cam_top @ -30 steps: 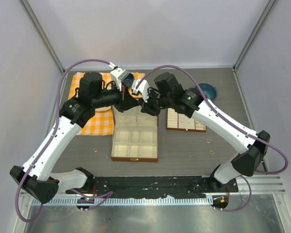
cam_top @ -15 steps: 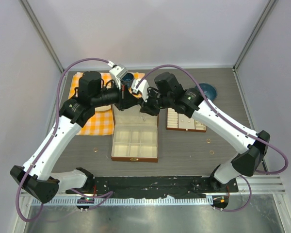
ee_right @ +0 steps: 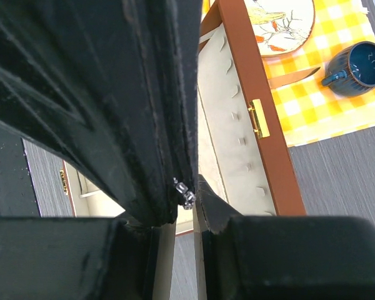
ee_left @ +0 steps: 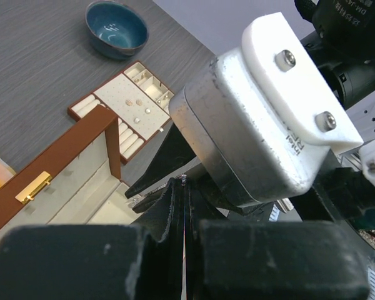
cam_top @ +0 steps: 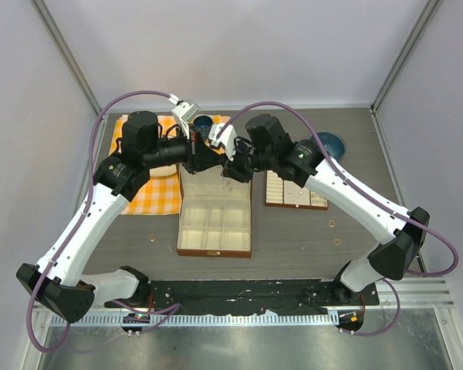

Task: Organize the mixed jewelry
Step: Place the jewelry in the jewelry box.

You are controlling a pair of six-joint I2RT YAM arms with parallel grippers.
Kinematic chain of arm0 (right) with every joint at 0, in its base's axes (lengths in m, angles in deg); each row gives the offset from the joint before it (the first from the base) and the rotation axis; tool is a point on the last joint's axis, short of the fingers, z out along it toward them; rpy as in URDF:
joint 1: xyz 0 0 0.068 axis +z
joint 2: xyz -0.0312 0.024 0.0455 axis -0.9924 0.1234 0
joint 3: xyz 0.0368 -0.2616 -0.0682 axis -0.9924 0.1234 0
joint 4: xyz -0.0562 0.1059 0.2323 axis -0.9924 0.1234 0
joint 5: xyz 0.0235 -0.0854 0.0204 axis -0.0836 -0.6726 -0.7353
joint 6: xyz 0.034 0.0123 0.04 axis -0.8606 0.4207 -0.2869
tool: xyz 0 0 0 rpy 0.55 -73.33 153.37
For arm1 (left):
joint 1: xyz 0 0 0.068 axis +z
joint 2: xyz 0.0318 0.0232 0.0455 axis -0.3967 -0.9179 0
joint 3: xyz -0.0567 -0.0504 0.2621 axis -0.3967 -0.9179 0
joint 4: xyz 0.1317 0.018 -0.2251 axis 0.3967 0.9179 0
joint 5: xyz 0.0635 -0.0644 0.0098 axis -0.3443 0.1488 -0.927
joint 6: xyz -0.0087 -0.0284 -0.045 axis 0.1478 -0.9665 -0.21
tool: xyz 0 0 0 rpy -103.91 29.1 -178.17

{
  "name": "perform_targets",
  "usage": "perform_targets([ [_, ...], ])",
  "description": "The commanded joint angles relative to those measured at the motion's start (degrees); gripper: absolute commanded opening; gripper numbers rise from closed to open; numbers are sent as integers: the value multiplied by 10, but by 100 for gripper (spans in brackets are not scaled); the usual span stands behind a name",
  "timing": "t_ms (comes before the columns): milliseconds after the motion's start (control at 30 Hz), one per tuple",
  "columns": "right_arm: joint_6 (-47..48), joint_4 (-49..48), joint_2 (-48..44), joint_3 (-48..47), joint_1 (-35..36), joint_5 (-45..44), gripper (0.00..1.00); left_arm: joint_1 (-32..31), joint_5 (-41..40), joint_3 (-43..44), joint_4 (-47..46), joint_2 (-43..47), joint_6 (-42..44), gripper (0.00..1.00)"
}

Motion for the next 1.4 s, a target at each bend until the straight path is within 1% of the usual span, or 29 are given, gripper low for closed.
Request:
perform_targets([
  [0,-10,-27,-18,-7,0,8,21,5,27,-4,-34,3,-14,0],
  [700,-13,-33,-15,5,0,6,16,13,45,-11,-56,4,-39,0],
  [1100,-13,-32,-10,10,-1,2,9,17,48,-15,-58,8,-41,0],
  [1200,-12,-32,-10,10,0,0,9,17,49,-15,-59,9,-41,0],
  [1300,-13,-33,-12,12,0,-5,14,18,49,-15,-59,10,-42,0],
  [1367,-13,-33,-11,15,0,-8,15,19,50,-16,-59,10,-41,0],
])
